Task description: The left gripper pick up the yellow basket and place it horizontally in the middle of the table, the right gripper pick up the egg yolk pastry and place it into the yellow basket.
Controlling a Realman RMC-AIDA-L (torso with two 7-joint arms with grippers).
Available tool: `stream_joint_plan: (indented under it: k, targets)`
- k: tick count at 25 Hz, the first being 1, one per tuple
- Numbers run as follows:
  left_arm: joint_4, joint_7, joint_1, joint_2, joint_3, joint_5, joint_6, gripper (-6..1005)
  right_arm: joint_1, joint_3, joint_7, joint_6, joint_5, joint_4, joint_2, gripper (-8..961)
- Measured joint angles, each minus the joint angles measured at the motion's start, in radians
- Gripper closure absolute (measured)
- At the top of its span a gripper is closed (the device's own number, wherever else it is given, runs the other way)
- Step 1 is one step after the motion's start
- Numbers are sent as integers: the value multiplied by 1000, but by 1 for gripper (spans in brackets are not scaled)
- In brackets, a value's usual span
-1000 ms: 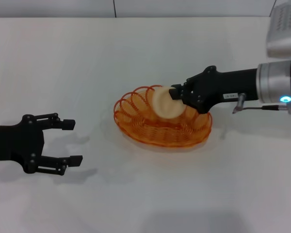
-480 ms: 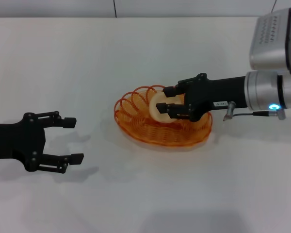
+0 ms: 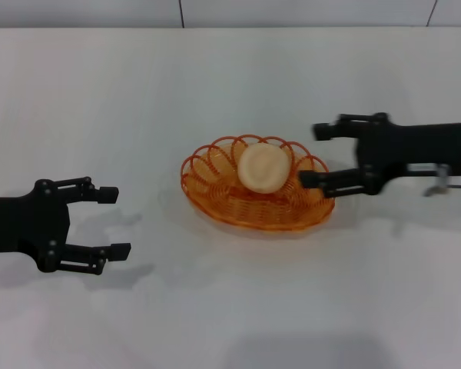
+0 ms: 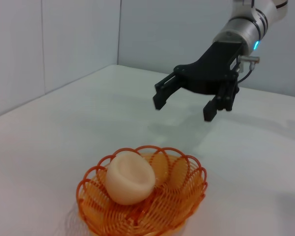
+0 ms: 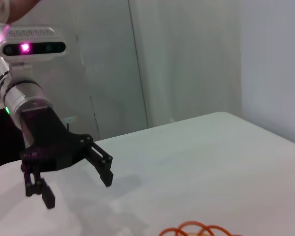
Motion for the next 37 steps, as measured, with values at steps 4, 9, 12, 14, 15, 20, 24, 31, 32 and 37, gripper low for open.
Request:
stream_joint_plan:
  k: [4, 9, 12, 14, 15, 20, 24, 31, 32, 37]
  targets:
    - [0, 0, -3, 3, 0, -1, 0, 105, -25, 135, -72, -88, -33, 30, -9, 112]
    - [0, 1, -8, 8, 0, -2, 0, 105, -47, 194, -106, -155, -39, 74, -45, 79]
    - [0, 1, -9, 9, 0, -2, -1, 105, -55, 199, -110, -157, -53, 86, -54, 79]
    - [0, 1, -13, 10, 0, 0, -3, 105, -56, 210, -111, -153, -80, 88, -54, 78]
    - [0, 1, -15, 10, 0, 0, -4, 105, -55, 215, -111, -152, -99, 89, -53, 78]
    - [0, -9, -26, 10, 0, 0, -12, 105, -47, 217, -114, -156, -150, 90, -45, 78]
    - [0, -26, -34, 10, 0, 0, -15, 104, -45, 211, -115, -154, -154, 89, -42, 78]
    - [0, -35, -41, 10, 0, 1, -15, 104, -45, 210, -117, -148, -158, 90, -39, 79]
    - [0, -35, -42, 10, 0, 1, -15, 104, -45, 210, -117, -148, -158, 90, -39, 79]
    - [0, -36, -43, 10, 0, 2, -15, 104, -46, 211, -122, -149, -159, 90, -37, 79]
